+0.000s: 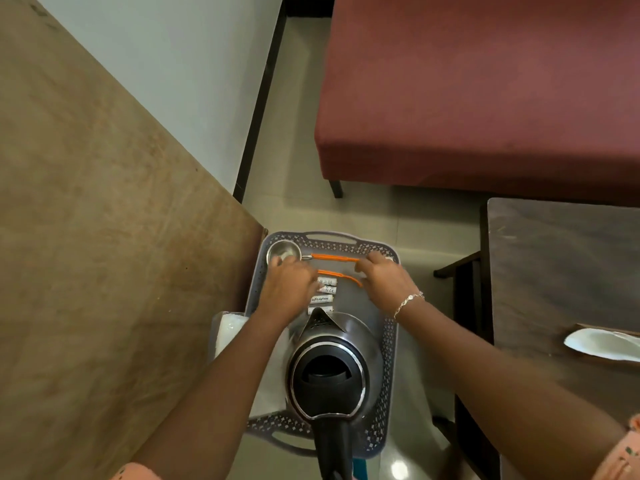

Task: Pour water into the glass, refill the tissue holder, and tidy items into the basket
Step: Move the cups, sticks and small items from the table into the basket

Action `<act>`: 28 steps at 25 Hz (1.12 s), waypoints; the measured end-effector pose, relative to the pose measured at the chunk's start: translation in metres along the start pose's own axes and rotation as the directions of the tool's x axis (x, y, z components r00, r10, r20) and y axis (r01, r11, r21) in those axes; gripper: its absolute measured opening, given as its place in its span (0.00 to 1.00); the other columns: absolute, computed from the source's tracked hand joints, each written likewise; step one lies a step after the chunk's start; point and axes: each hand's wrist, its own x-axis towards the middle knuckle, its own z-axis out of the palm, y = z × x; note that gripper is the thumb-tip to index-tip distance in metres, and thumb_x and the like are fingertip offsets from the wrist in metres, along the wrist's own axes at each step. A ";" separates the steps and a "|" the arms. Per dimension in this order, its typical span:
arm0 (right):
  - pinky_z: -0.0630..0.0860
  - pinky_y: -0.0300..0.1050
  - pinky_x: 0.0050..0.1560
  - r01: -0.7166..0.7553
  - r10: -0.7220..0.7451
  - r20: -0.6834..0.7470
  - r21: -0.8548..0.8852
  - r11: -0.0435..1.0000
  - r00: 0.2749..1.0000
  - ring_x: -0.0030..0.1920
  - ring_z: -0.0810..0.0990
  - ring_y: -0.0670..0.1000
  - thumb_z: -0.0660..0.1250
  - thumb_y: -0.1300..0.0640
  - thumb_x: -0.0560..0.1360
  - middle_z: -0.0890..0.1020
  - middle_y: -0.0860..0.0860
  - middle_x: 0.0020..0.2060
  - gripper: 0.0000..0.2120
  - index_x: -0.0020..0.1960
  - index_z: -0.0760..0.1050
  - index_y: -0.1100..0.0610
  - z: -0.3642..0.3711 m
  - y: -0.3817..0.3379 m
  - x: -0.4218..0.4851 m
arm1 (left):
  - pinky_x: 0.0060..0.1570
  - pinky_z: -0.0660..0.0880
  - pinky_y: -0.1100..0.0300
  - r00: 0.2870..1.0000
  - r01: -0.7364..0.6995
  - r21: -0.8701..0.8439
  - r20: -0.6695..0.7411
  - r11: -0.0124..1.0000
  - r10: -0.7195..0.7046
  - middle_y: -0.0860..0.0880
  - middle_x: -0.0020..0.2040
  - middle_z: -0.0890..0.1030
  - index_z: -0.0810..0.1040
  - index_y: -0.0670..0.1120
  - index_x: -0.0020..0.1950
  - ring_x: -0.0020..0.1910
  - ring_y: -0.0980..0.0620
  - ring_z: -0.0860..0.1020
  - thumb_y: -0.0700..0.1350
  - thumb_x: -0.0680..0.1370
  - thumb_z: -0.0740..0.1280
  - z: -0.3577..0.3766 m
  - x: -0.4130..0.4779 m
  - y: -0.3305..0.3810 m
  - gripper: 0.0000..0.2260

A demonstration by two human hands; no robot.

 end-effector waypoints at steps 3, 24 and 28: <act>0.75 0.50 0.29 0.076 -0.083 -0.119 -0.063 0.995 0.989 0.36 0.78 0.63 0.71 0.69 0.63 0.78 0.60 0.41 0.11 0.45 0.77 0.63 -0.031 0.003 -0.045 | 0.50 0.64 0.54 0.959 0.164 -0.335 -0.166 0.928 -0.229 0.50 0.43 0.82 0.80 0.48 0.45 0.48 0.48 0.78 0.52 0.76 0.64 -0.025 -0.021 0.003 0.09; 0.43 0.54 0.74 -0.156 0.101 -0.236 -0.227 0.961 0.967 0.75 0.45 0.61 0.63 0.45 0.74 0.47 0.62 0.75 0.37 0.75 0.49 0.57 -0.174 0.157 -0.311 | 0.73 0.37 0.48 0.982 -0.006 -0.103 -0.189 0.995 -0.014 0.41 0.76 0.36 0.39 0.45 0.76 0.75 0.43 0.36 0.63 0.77 0.53 -0.097 -0.152 0.342 0.38; 0.41 0.52 0.74 -0.181 0.133 -0.250 -0.180 0.967 0.959 0.75 0.43 0.60 0.61 0.45 0.75 0.45 0.62 0.75 0.37 0.75 0.46 0.56 -0.176 0.176 -0.333 | 0.72 0.36 0.47 0.991 -0.009 -0.009 -0.131 1.000 0.007 0.41 0.76 0.36 0.37 0.44 0.76 0.75 0.43 0.35 0.64 0.77 0.51 -0.093 -0.161 0.371 0.38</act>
